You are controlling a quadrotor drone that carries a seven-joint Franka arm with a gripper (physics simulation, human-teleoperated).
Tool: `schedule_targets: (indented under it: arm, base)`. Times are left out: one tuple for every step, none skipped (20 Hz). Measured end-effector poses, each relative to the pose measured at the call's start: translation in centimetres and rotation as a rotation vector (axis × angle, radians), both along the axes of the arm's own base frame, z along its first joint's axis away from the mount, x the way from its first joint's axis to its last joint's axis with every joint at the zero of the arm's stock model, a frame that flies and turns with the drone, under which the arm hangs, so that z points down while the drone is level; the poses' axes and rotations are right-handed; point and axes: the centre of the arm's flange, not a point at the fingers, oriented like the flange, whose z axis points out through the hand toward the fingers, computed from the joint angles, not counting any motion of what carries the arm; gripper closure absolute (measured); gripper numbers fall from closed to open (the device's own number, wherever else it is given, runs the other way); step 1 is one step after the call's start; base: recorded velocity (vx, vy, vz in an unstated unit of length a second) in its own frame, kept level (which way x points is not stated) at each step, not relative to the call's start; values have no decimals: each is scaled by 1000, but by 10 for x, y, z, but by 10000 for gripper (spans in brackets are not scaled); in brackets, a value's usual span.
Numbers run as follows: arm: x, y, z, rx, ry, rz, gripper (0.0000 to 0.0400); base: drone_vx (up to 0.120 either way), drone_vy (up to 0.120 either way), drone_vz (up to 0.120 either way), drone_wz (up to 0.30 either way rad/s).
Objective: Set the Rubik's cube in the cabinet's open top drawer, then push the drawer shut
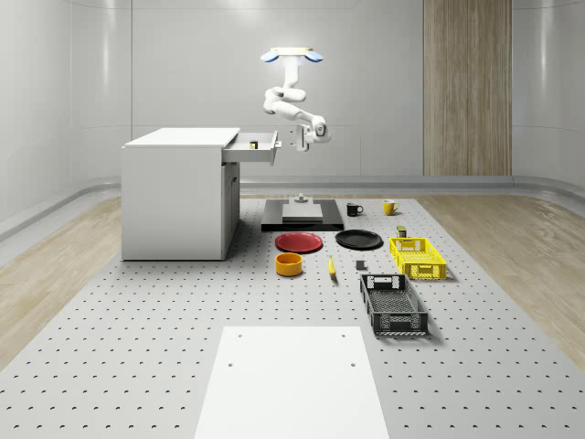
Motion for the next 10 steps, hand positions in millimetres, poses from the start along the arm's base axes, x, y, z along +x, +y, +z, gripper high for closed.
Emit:
schedule_targets:
  arm:
    - [0, 0, 0, -1, 0, 0, 0]
    - [0, 0, 0, -2, 0, 0, 0]
    - [0, 0, 0, -3, 0, -1, 45]
    - [0, 0, 0, -4, 0, -1, 100]
    - [0, 0, 0, -5, 0, -1, 143]
    - [0, 0, 0, -5, 0, -1, 177]
    - [0, 0, 1, -5, 0, -1, 203]
    - [0, 0, 1, -6, 0, -1, 223]
    - [0, 0, 1, -6, 0, -1, 239]
    - [0, 0, 1, -6, 0, -1, 252]
  base:
    - [0, -120, 0, 0]
    - [0, -120, 0, 0]
    - [0, -120, 0, 0]
    - [0, -120, 0, 0]
    - [0, 0, 0, 0]
    - [120, 0, 0, 0]
    - [120, 0, 0, 0]
    - [120, 0, 0, 0]
    - [80, 0, 0, 0]
    - [0, -80, 0, 0]
